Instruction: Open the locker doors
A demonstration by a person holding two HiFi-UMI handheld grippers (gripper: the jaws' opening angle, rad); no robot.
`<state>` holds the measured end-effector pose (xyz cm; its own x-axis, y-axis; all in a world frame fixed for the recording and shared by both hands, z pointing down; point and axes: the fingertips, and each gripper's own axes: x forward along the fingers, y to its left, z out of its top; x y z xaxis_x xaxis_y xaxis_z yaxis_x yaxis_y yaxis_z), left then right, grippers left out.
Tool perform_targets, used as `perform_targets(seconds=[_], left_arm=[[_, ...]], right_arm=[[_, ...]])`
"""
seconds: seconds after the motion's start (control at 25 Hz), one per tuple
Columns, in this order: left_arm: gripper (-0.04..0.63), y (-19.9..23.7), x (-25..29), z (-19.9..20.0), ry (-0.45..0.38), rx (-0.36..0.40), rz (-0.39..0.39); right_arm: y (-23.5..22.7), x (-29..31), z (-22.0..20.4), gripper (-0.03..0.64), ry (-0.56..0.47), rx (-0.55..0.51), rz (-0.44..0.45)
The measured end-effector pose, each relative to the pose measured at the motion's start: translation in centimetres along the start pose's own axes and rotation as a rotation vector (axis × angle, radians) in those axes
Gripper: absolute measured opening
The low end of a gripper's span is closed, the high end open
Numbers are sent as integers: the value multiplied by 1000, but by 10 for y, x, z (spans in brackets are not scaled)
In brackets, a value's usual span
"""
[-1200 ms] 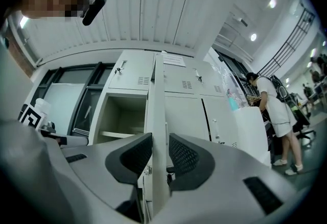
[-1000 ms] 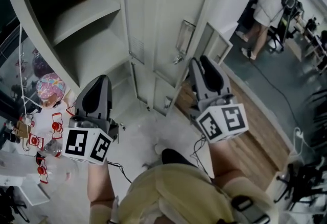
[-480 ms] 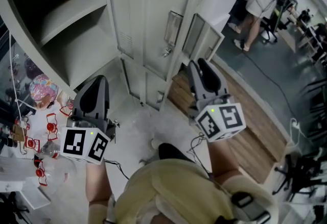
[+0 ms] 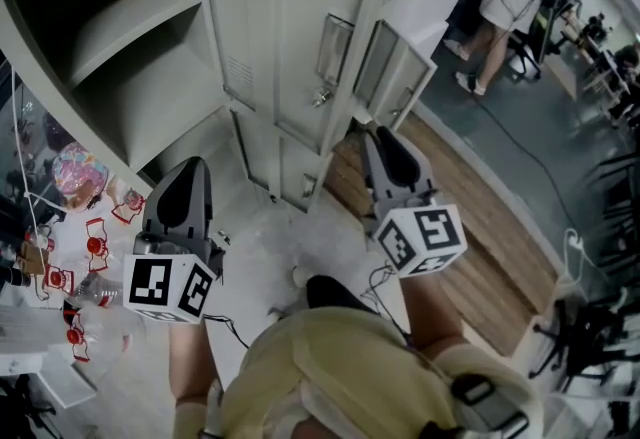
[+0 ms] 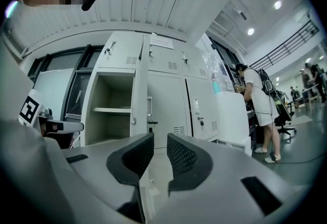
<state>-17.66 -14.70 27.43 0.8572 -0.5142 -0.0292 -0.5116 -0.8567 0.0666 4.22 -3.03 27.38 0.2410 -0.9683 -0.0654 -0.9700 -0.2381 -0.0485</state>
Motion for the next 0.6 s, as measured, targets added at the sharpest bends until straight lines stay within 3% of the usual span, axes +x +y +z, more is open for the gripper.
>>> perform_targets(seconds=[0.6], left_arm=[[5,-3,-5,-33,51,-65,1]], right_arm=[[-1,-4,-33,6,76,45,-8]])
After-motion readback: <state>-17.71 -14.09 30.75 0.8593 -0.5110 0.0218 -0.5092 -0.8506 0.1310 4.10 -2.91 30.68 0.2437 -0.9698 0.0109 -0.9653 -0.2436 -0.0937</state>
